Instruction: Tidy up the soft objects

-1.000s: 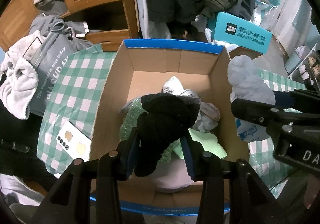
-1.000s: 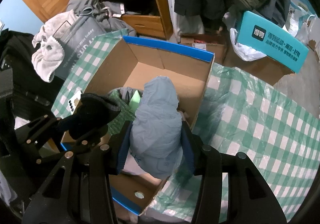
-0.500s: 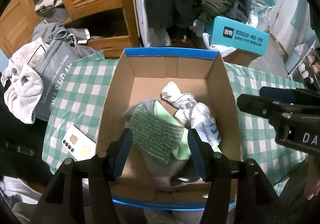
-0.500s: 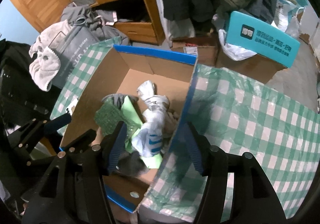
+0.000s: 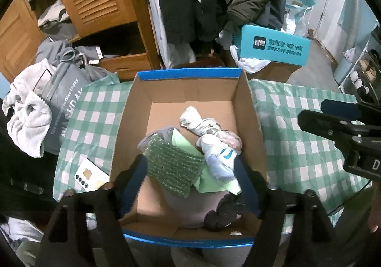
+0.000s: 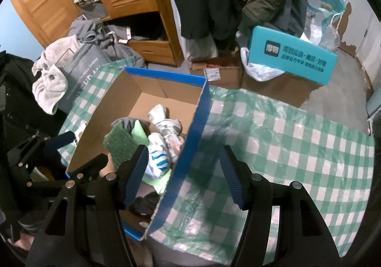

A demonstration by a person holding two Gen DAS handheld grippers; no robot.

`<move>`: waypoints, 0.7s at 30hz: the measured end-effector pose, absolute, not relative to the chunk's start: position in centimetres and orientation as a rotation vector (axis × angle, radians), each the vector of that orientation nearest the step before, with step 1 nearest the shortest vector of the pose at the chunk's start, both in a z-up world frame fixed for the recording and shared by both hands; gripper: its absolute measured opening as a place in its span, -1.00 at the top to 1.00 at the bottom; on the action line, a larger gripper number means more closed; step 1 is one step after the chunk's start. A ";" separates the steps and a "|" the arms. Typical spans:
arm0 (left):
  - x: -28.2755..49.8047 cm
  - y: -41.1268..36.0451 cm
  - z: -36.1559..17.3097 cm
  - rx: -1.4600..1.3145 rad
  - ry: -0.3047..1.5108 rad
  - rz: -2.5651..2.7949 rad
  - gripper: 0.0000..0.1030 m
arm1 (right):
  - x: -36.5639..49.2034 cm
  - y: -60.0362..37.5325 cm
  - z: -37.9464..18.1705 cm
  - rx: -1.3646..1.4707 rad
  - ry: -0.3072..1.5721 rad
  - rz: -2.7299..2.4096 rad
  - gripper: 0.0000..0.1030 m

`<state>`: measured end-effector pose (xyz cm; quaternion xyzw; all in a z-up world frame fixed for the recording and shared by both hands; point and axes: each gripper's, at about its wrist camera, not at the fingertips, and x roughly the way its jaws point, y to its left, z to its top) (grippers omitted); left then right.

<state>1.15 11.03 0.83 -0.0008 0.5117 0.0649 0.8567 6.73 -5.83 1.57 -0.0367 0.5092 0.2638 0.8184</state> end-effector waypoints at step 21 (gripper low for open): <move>2.1 7.0 2.4 0.047 1.010 0.103 -0.60 | 6.5 -11.3 2.9 -0.048 0.995 0.485 -0.21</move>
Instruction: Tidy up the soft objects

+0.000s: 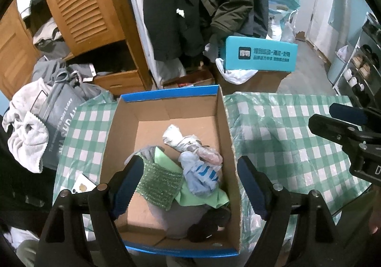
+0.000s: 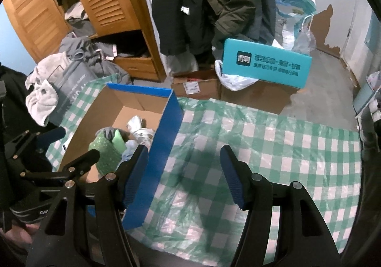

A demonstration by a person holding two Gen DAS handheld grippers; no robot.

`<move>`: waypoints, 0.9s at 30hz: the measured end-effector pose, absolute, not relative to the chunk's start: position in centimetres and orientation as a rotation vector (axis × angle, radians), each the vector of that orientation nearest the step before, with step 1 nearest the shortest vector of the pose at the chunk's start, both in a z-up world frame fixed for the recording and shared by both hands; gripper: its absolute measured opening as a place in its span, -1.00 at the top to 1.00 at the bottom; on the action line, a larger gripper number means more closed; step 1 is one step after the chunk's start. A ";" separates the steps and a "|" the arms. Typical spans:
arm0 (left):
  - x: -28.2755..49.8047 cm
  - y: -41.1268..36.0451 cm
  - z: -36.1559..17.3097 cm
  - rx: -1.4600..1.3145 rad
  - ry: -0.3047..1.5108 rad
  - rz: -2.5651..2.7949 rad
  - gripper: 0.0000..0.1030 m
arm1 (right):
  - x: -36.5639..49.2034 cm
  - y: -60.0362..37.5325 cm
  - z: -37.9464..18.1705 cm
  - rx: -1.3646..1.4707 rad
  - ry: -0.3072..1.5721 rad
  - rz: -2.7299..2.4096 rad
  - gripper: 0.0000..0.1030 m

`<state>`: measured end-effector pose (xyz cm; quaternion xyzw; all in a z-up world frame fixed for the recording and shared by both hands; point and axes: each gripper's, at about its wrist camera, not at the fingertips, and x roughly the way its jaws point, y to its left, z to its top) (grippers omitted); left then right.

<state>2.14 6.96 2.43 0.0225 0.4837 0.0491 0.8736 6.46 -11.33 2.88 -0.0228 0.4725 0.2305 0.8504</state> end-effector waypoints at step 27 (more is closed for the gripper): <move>2.0 6.4 2.8 0.053 0.993 0.121 -0.60 | 6.3 -12.1 2.8 -0.035 0.995 0.483 -0.21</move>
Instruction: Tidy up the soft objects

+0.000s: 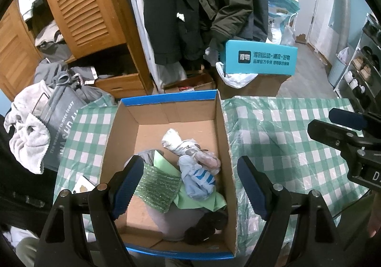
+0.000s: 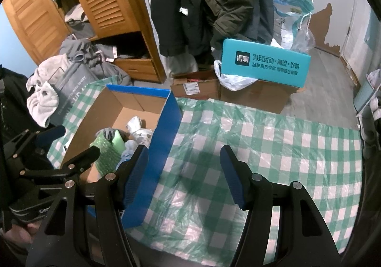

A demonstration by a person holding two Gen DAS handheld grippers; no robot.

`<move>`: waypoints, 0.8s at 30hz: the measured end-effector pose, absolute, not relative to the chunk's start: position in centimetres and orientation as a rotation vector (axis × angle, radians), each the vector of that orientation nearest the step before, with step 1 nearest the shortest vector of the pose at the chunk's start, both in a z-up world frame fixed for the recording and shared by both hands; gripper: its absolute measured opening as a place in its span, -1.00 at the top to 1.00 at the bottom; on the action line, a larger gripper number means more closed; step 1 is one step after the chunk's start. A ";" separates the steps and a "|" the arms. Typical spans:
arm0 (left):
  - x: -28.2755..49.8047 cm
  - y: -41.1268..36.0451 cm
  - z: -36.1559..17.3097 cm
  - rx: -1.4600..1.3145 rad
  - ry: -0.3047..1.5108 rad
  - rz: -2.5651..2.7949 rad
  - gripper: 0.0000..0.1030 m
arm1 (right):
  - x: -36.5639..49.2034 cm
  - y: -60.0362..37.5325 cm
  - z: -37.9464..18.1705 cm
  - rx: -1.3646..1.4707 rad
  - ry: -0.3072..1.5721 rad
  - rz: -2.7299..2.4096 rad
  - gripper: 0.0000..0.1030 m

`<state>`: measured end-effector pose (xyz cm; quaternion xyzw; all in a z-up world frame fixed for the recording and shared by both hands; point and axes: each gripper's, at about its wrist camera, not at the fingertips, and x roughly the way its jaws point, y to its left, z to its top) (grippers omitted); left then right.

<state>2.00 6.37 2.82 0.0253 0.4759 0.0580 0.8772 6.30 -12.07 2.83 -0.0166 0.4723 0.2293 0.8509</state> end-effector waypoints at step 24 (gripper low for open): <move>2.0 6.7 2.6 0.060 1.013 0.133 -0.60 | 6.2 -12.0 2.8 -0.024 1.001 0.469 -0.21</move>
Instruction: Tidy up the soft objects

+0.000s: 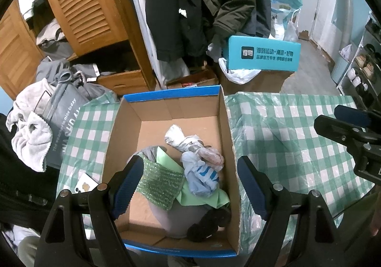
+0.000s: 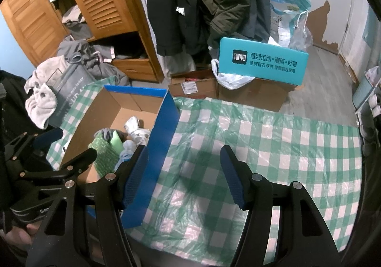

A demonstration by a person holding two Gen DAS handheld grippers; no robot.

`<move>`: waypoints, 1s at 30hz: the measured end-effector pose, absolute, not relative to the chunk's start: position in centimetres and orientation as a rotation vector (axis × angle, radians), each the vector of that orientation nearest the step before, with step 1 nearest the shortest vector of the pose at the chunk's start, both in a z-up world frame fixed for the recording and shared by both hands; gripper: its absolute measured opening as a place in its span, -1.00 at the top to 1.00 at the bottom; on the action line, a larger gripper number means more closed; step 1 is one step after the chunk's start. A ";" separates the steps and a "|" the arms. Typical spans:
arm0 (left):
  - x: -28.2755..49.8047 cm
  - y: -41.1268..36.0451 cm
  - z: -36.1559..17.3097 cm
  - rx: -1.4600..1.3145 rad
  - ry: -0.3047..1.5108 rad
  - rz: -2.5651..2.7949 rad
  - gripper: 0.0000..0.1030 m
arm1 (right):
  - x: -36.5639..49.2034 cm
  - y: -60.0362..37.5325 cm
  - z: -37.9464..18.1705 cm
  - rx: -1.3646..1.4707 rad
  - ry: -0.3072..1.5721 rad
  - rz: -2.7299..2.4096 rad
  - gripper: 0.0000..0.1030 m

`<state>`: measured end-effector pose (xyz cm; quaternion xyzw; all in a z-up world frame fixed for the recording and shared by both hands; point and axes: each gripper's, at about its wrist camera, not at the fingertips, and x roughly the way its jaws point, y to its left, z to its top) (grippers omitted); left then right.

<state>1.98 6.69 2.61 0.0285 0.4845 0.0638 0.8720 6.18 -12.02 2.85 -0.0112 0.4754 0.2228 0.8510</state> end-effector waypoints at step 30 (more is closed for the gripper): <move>2.0 6.3 2.1 0.061 1.025 0.133 -0.62 | 6.2 -12.2 2.8 -0.024 1.001 0.469 -0.21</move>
